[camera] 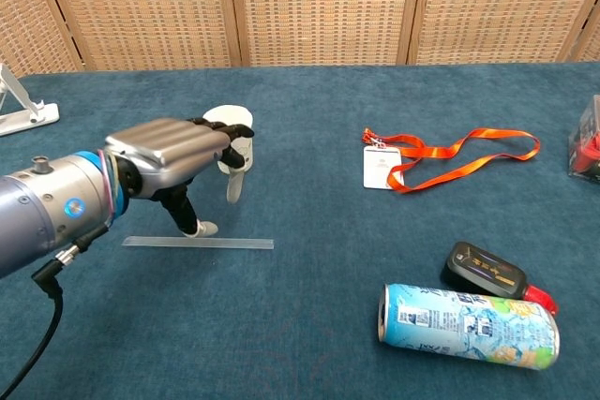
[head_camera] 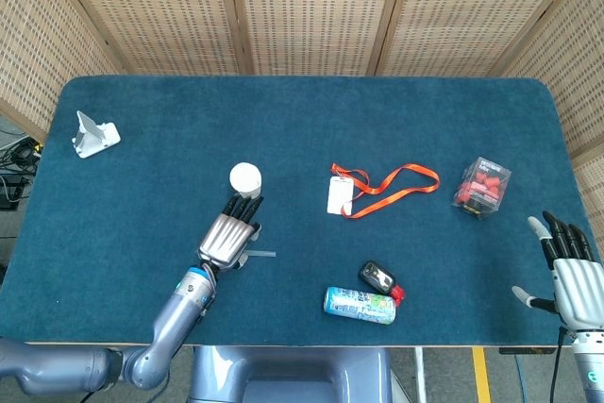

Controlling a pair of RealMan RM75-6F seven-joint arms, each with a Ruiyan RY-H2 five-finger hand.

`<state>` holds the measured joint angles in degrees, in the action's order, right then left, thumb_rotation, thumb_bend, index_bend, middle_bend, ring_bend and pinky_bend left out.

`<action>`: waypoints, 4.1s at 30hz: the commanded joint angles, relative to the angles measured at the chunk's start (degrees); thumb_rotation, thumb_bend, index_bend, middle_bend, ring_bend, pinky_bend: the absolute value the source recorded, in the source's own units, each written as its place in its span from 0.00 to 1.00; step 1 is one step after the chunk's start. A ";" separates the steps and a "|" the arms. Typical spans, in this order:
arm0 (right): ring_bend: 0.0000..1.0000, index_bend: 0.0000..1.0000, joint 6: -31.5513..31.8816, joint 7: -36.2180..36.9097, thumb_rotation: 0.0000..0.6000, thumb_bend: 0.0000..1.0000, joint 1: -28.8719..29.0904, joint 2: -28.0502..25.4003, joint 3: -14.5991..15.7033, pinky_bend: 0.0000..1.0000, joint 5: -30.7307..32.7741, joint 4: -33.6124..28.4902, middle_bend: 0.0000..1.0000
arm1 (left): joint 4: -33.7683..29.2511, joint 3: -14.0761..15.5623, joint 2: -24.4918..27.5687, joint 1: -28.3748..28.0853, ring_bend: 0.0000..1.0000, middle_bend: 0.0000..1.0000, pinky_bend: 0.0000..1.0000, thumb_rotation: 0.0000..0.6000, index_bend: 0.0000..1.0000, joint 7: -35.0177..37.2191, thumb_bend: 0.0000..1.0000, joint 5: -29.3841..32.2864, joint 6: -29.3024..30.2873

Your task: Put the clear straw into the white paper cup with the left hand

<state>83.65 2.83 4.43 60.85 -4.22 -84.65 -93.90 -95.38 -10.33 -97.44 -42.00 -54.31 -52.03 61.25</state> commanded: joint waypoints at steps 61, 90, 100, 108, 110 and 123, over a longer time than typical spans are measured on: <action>0.00 0.04 -0.22 2.04 1.00 0.04 0.02 -0.46 -0.16 0.00 0.23 0.09 0.00 | 8.34 5.30 -6.37 -8.09 0.00 0.00 0.02 1.00 0.51 -3.67 0.37 10.22 1.89; 0.00 0.04 0.95 3.62 1.00 0.04 -0.35 -0.89 -0.56 0.00 0.00 0.06 0.00 | -0.53 5.19 0.40 -6.46 0.00 0.00 0.02 1.00 0.60 0.06 0.39 6.01 5.46; 0.00 0.04 1.94 3.30 1.00 0.04 -0.64 -0.99 -0.46 0.00 -0.89 -0.40 0.00 | -10.84 1.32 9.29 -5.54 0.00 0.00 0.02 1.00 0.61 7.22 0.39 3.70 5.18; 0.00 0.04 1.85 3.61 1.00 0.04 -0.69 -1.07 -0.63 0.00 -0.42 -0.15 0.00 | -15.69 -5.01 15.67 -5.57 0.00 0.00 0.02 1.00 0.61 19.35 0.39 3.70 1.32; 0.00 0.04 1.60 3.70 1.00 0.04 -0.63 -1.02 -0.71 0.00 -0.12 0.02 0.00 | -15.46 -6.52 16.62 -5.81 0.00 0.00 0.02 1.00 0.61 22.52 0.39 4.55 -0.32; 0.00 0.04 -1.08 4.71 1.00 0.04 -0.02 -0.62 -2.01 0.00 4.17 2.24 0.00 | -2.75 -15.19 15.63 -9.99 0.00 0.00 0.01 1.00 0.66 39.27 0.39 9.79 -8.45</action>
<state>82.79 7.38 4.34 60.19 -6.07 -80.73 -91.87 -100.48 -24.22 -81.21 -50.83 -16.96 -43.34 54.44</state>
